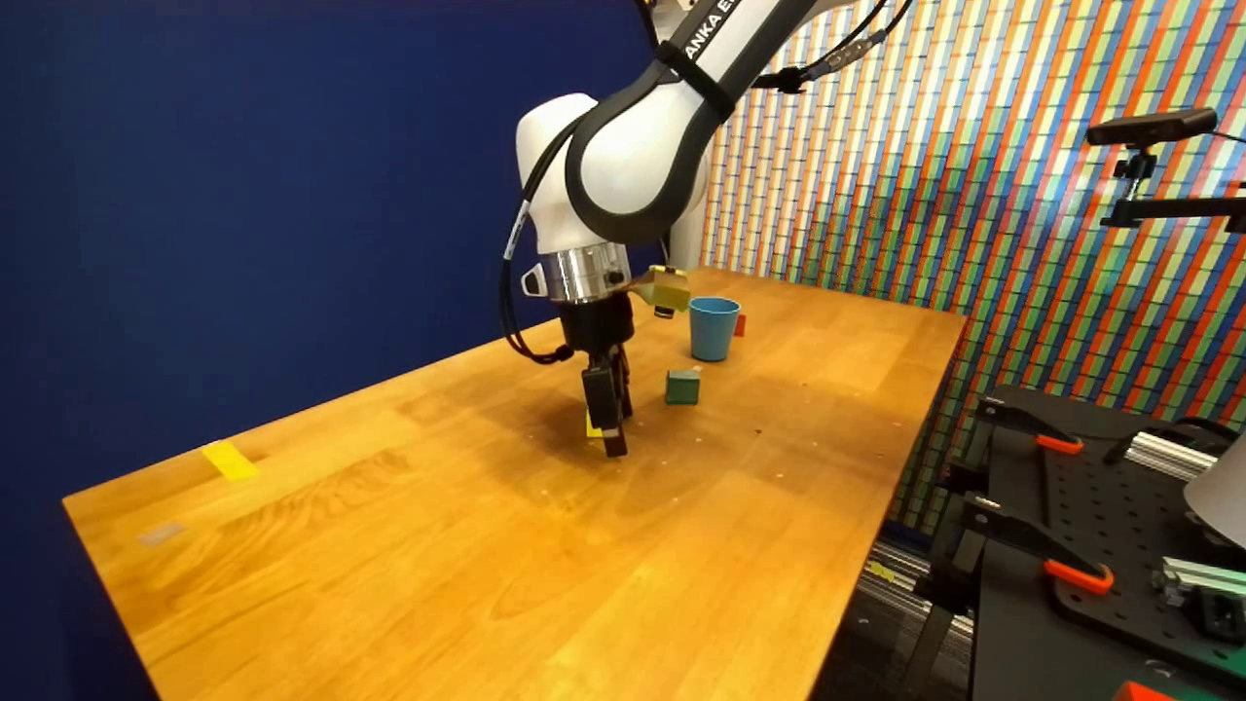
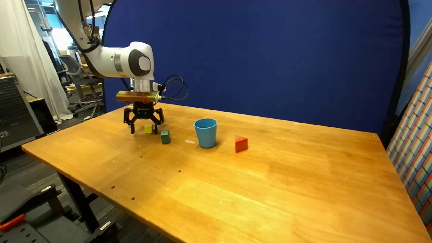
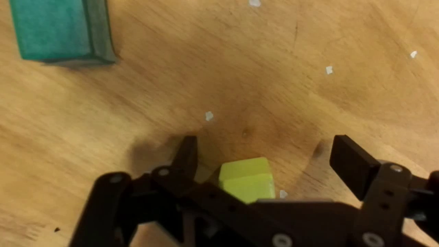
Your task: Place the yellow cube inside the blue cup
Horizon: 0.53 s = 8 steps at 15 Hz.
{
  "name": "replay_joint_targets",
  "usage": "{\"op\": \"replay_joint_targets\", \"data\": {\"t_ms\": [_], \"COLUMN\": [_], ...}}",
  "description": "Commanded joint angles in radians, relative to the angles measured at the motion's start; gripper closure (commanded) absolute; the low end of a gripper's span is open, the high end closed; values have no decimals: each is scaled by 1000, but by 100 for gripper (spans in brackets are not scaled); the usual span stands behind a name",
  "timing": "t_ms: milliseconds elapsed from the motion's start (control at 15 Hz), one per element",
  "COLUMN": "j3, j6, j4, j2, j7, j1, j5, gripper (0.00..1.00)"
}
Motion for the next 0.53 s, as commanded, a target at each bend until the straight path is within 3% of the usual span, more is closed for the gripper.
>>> {"op": "replay_joint_targets", "data": {"t_ms": [0,67,467], "j3": [1,3,-14], "j6": [2,1,-6], "j4": [75,81,50], "j2": [51,53,8], "j7": [-29,-32,-6], "j1": [24,26,31], "j5": [4,6,5], "gripper": [25,26,72]}}
